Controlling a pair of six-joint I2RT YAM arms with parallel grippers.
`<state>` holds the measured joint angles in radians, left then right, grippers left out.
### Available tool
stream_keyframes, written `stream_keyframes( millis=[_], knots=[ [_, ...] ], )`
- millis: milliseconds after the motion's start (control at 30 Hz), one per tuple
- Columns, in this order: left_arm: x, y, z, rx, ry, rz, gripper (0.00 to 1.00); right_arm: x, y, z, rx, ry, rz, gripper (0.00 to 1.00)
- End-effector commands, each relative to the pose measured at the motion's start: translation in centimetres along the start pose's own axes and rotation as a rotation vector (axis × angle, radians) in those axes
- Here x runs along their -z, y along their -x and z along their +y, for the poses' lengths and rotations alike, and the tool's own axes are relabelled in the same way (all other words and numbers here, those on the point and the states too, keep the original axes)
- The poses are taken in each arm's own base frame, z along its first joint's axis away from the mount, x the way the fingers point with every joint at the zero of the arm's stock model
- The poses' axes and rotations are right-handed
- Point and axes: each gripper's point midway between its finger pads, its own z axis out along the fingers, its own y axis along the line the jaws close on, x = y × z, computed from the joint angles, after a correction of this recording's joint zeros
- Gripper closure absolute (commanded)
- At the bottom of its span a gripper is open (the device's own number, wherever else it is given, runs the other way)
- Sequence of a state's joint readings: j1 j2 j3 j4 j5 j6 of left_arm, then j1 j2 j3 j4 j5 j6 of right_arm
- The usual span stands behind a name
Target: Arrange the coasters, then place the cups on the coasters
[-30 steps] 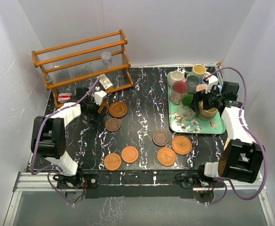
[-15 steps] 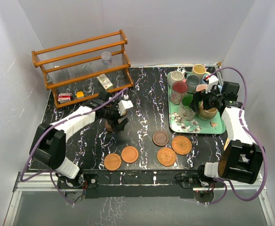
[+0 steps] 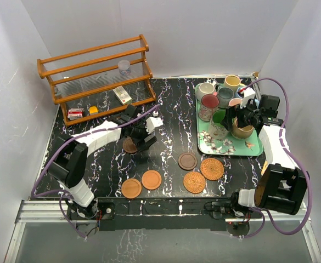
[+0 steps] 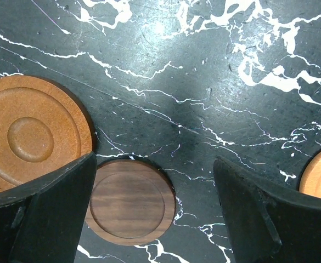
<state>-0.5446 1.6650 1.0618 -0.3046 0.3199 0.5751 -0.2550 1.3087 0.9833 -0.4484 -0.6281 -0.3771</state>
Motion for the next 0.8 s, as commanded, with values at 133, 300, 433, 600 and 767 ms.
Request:
stream_keyframes(
  millis=[133,300,433,600,767],
  knots=[
    [-0.1,-2.0,0.9,0.052,0.062,0.069,0.19,0.6,1.4,0.0,0.041,-0.011,-0.047,0.02],
    [0.3,-4.2,1.2,0.127,0.069,0.096,0.22,0.4,1.2,-0.1,0.039,-0.010,-0.041,0.02],
    [0.6,-5.4,0.8,0.180,0.037,0.099,0.26,0.4,1.1,-0.1,0.037,-0.009,-0.039,0.02],
    [0.7,-7.0,0.1,0.218,0.017,0.123,0.30,0.4,1.2,-0.1,0.036,-0.008,-0.041,0.02],
    [1.2,-9.0,-0.2,0.257,0.016,0.153,0.34,0.3,1.1,-0.1,0.034,-0.007,-0.039,0.02]
  ],
)
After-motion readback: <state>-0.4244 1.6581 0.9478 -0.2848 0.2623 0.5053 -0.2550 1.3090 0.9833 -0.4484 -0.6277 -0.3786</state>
